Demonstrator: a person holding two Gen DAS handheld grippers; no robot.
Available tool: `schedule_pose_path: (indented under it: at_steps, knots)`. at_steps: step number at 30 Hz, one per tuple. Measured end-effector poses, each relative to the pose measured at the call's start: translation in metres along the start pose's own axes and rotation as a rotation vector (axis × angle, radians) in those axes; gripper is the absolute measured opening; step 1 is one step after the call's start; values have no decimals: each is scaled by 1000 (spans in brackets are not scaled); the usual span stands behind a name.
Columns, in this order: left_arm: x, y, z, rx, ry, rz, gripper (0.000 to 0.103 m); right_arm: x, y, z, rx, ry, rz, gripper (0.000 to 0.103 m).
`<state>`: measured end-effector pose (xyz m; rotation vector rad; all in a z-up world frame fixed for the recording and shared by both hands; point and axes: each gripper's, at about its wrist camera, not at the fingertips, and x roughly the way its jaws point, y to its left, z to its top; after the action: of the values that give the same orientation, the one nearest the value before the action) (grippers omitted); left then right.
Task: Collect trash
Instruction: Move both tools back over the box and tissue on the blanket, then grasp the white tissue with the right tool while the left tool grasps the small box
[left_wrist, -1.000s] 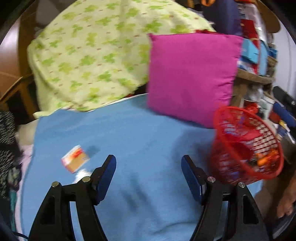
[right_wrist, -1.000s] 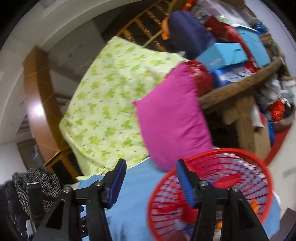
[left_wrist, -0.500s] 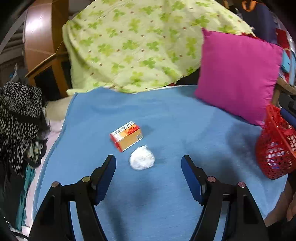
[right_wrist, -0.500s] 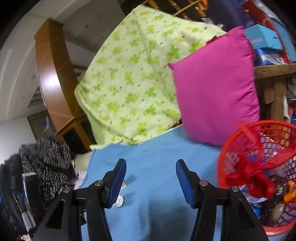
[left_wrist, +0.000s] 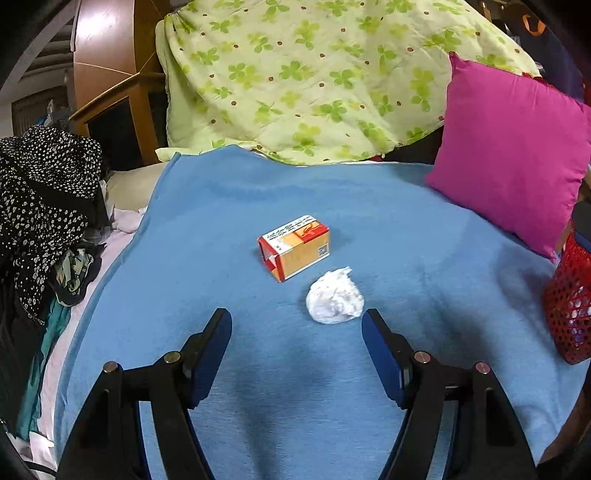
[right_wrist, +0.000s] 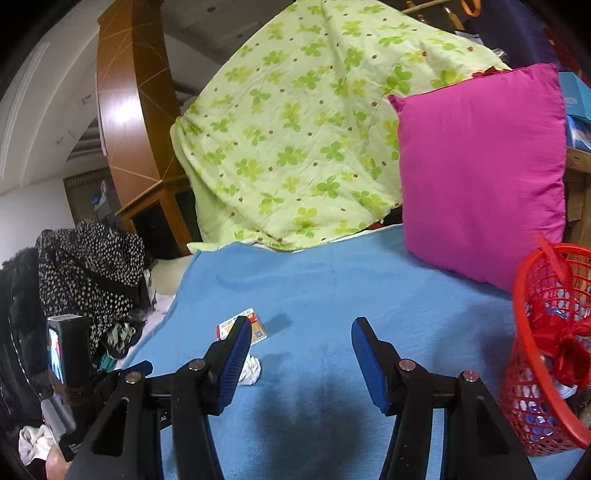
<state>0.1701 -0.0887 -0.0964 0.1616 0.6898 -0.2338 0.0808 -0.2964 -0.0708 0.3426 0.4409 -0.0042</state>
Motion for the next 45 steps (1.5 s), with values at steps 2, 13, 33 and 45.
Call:
schedule_pose_path:
  at_steps: [2, 13, 33, 45]
  knots:
    - [3, 3, -3, 2, 2, 8, 73, 4, 3, -1, -8, 9, 0, 62]
    - [10, 38, -8, -29, 0, 69, 73, 29, 23, -10, -43, 74, 26, 62]
    - [13, 78, -9, -71, -9, 110, 73, 80, 65, -28, -110, 206, 81, 64]
    - [38, 103, -8, -152, 57, 76, 73, 148, 71, -42, -58, 367, 130, 64]
